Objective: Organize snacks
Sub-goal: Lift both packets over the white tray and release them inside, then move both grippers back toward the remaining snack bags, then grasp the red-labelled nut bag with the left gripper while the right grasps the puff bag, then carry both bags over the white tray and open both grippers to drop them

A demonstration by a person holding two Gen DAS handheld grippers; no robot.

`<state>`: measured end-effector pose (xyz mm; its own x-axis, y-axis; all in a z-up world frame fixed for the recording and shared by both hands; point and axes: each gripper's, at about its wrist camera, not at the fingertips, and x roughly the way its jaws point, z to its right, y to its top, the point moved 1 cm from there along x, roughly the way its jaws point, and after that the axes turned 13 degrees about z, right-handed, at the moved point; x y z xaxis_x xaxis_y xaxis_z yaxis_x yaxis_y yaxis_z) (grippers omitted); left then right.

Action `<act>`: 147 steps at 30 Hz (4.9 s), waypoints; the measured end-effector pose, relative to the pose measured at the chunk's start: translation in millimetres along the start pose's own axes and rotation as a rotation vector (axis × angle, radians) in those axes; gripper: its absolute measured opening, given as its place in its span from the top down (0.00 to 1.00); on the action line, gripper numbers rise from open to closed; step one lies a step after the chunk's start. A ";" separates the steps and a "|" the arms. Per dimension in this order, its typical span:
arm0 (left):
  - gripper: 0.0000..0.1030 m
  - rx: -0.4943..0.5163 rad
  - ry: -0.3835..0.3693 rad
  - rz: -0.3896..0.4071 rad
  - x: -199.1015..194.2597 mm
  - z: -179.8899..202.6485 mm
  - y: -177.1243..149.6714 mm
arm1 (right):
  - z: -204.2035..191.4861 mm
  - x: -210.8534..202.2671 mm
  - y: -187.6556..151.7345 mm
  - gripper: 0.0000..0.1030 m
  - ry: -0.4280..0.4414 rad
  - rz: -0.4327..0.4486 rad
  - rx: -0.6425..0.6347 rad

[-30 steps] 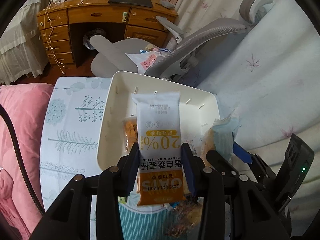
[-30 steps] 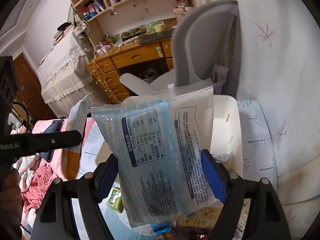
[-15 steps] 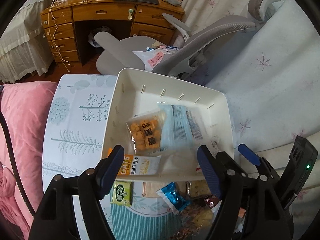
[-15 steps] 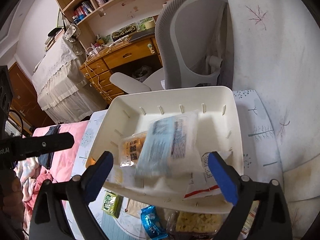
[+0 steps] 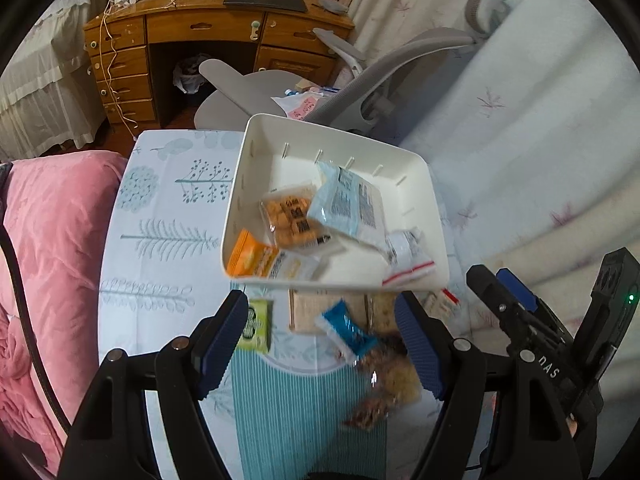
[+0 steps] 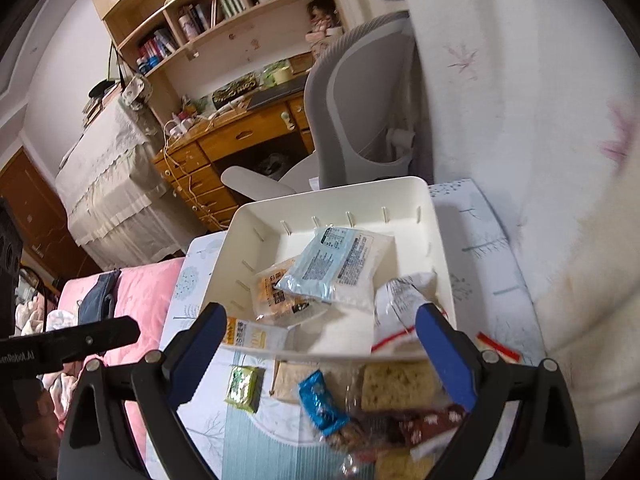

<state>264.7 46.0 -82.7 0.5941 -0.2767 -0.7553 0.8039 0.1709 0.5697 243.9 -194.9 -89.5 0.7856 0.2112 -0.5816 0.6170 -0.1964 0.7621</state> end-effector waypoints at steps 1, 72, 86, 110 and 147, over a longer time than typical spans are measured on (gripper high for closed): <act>0.28 0.009 -0.003 0.002 -10.0 -0.7 -6.8 | -1.4 -5.9 -1.8 0.07 -0.007 0.005 0.002; 0.28 0.096 0.183 -0.218 112.9 91.6 -238.3 | 139.2 57.4 -181.5 0.09 -0.095 -0.807 0.577; 0.56 0.052 0.132 -0.241 140.9 100.9 -225.7 | 106.0 85.3 -181.5 0.24 -0.129 -0.898 0.386; 0.63 -0.051 0.126 -0.261 117.1 100.1 -261.7 | 102.9 60.6 -199.8 0.49 -0.169 -0.959 0.390; 0.63 0.112 0.159 -0.124 28.0 -6.9 -24.7 | 20.2 32.2 -50.8 0.50 -0.141 -0.491 0.386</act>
<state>261.7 40.5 -120.2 0.4950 -0.1350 -0.8583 0.8682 0.0368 0.4949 238.8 -197.5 -152.7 0.3891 0.2412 -0.8891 0.8585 -0.4449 0.2550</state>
